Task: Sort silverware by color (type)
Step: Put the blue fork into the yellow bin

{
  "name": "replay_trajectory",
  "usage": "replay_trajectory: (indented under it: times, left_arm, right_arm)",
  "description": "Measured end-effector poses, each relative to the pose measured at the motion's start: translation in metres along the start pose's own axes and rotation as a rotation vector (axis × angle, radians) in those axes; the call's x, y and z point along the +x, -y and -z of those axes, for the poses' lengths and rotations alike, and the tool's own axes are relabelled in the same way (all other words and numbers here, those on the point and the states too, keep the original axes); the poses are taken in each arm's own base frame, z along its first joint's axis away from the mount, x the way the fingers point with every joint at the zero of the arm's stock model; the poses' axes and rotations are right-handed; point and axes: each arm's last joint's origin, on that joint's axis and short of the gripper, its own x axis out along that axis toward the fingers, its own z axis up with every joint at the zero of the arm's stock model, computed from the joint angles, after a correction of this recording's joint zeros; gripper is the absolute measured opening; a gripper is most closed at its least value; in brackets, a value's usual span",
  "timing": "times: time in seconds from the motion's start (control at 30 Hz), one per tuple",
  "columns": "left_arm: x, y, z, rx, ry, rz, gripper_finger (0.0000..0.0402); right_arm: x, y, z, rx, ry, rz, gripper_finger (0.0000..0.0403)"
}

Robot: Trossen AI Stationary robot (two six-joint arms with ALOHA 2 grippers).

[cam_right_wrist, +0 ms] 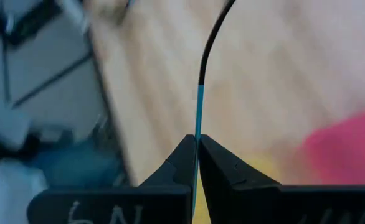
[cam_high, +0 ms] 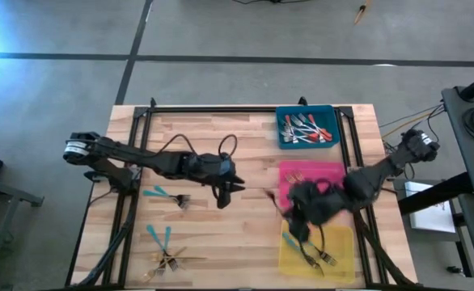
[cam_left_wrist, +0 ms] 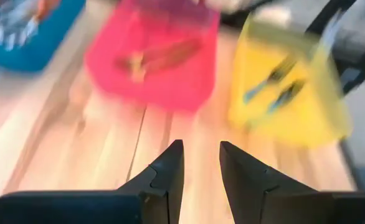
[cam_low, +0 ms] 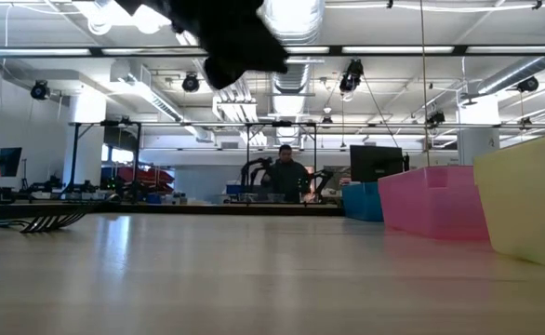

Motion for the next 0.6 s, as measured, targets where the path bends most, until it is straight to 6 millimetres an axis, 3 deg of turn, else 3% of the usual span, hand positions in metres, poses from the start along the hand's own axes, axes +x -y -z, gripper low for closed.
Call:
replay_trajectory:
  times: [0.13, 0.37, 0.6]
  left_arm:
    - [-0.002, -0.001, 0.016, -0.022, -0.155, -0.042, 0.0086]
    - [-0.005, 0.002, 0.027, -0.047, -0.259, -0.064, 0.0086]
    - [-0.012, 0.006, 0.023, -0.084, -0.317, -0.085, 0.0086]
  right_arm:
    - [0.013, -0.021, 0.040, 0.017, -0.154, 0.006, 0.0008]
    - [0.035, -0.026, 0.109, 0.122, -0.395, 0.307, 0.0008]
    - [0.063, -0.026, 0.133, 0.074, -0.472, 0.450, 0.0009]
